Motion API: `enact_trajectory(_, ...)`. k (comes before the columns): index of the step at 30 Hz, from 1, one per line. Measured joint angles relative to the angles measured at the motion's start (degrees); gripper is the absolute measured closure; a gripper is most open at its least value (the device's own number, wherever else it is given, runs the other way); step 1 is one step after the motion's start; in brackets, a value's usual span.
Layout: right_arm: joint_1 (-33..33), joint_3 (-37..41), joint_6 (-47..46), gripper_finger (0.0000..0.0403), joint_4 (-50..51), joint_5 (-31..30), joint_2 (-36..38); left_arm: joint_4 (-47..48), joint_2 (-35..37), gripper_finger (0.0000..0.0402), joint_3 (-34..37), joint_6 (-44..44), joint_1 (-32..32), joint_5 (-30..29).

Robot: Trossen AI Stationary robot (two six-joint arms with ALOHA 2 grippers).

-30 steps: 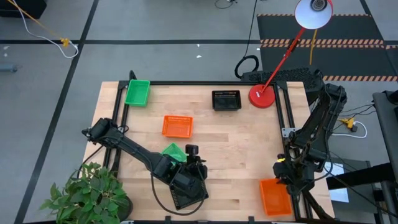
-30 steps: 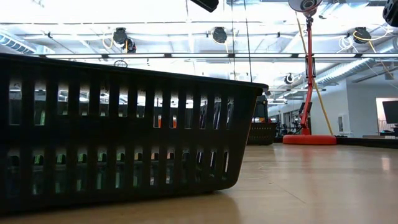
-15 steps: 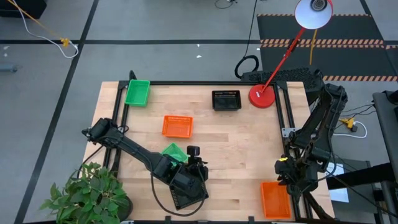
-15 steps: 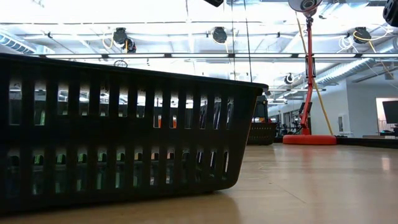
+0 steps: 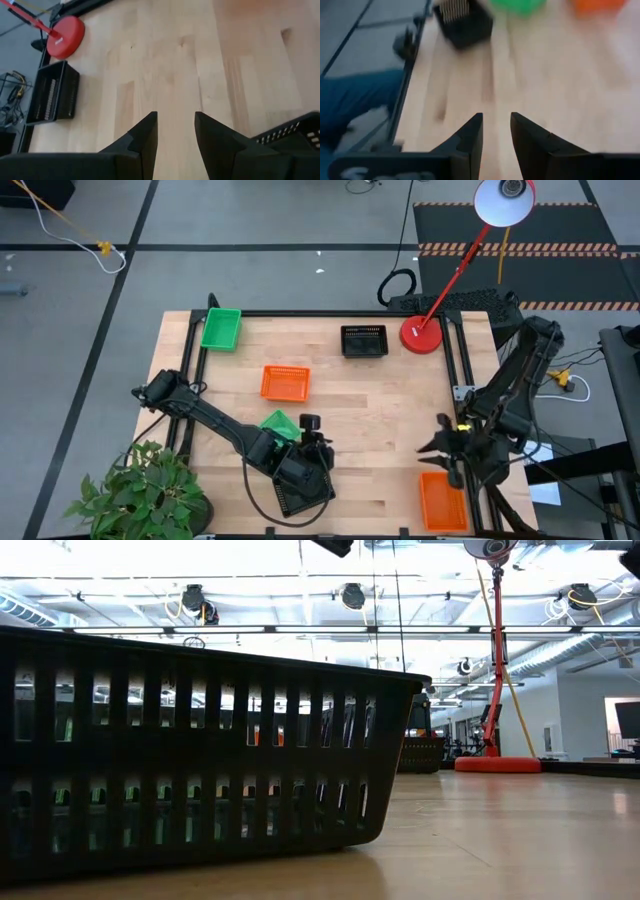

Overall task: Stack baskets by color
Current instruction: Stack the bottom green bin on top of the top green bin

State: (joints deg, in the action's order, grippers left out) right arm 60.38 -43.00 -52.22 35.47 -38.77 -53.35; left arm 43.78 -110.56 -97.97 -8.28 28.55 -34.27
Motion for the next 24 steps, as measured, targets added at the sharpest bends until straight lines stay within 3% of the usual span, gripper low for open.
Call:
enact_trajectory(5,-2.82,-0.02,15.23,0.0307,-9.43,-7.94,-1.97,4.23,0.0,0.027,0.0,-4.27,0.08,1.83)
enact_trajectory(11,-6.21,-0.02,28.8,0.0307,-14.72,-7.58,-5.52,10.31,0.0,0.027,0.11,-19.4,0.33,4.18)
enact_trajectory(18,-10.31,0.21,32.17,0.0307,-14.24,-5.57,-6.36,19.56,0.03,0.027,2.43,-37.9,1.42,4.86)
enact_trajectory(24,-12.34,1.9,33.6,0.0307,-14.2,-4.28,-6.35,20.52,-0.03,0.027,7.46,-46.44,1.55,9.15)
